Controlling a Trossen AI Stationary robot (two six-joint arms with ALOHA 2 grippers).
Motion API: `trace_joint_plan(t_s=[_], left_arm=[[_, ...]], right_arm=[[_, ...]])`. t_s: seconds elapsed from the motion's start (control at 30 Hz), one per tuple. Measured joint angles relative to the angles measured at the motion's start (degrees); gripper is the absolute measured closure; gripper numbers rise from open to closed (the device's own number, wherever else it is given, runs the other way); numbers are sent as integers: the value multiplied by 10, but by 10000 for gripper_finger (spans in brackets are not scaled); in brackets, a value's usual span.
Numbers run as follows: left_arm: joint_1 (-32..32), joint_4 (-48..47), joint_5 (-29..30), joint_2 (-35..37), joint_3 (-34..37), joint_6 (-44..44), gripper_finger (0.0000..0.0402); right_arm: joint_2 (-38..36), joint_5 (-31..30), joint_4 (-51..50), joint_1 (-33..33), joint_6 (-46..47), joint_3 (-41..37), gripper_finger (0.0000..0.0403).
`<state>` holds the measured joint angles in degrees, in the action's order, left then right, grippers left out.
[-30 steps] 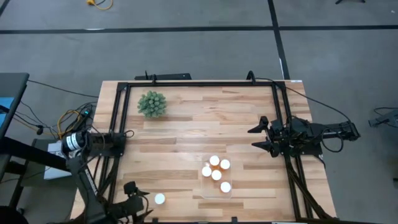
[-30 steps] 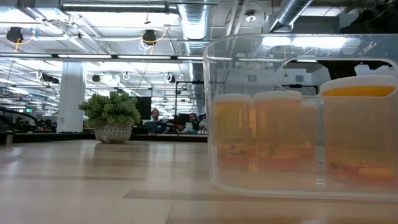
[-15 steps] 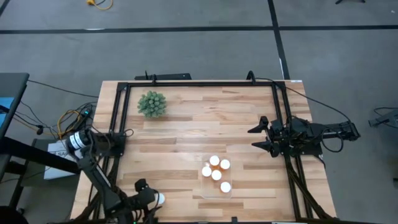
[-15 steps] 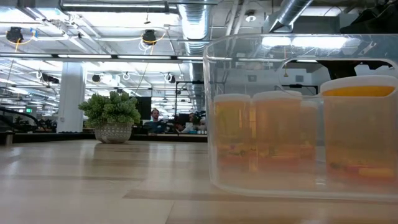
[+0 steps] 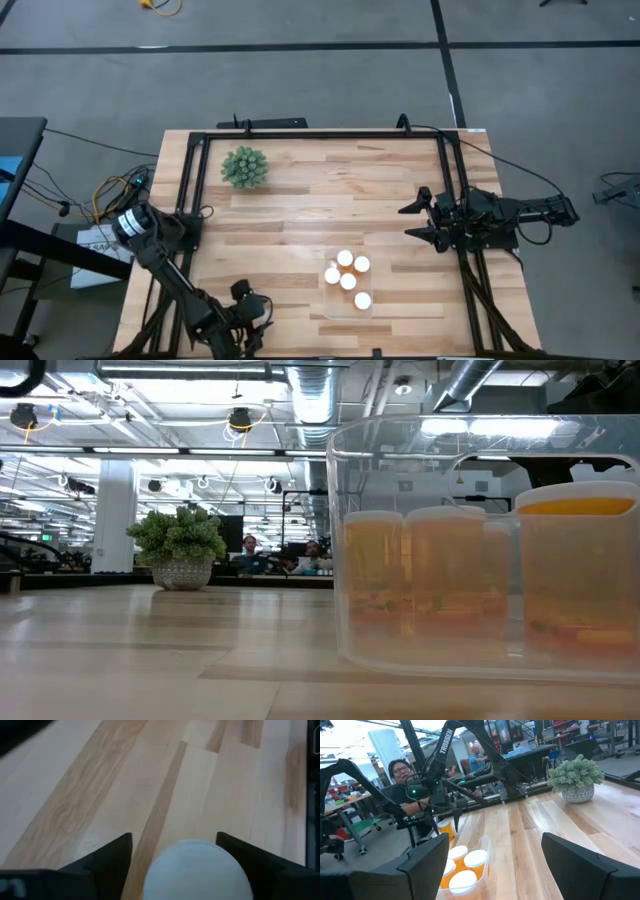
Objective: Pick and place pill bottles into a basket
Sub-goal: Put the orange pill bottle into the transparent bin
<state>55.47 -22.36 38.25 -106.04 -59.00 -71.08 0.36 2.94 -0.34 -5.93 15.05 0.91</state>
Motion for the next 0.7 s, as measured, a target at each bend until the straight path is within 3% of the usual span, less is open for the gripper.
trace_joint_plan(t_s=[0.27,0.5,0.7], left_arm=[[-9,0,-21,0,0,33,236],[-17,6,-20,0,0,41,235],[-57,30,14,0,-22,81,206]], right_arm=[[0,0,0,0,0,0,92],[0,0,0,0,0,0,92],[0,0,0,0,0,0,92]])
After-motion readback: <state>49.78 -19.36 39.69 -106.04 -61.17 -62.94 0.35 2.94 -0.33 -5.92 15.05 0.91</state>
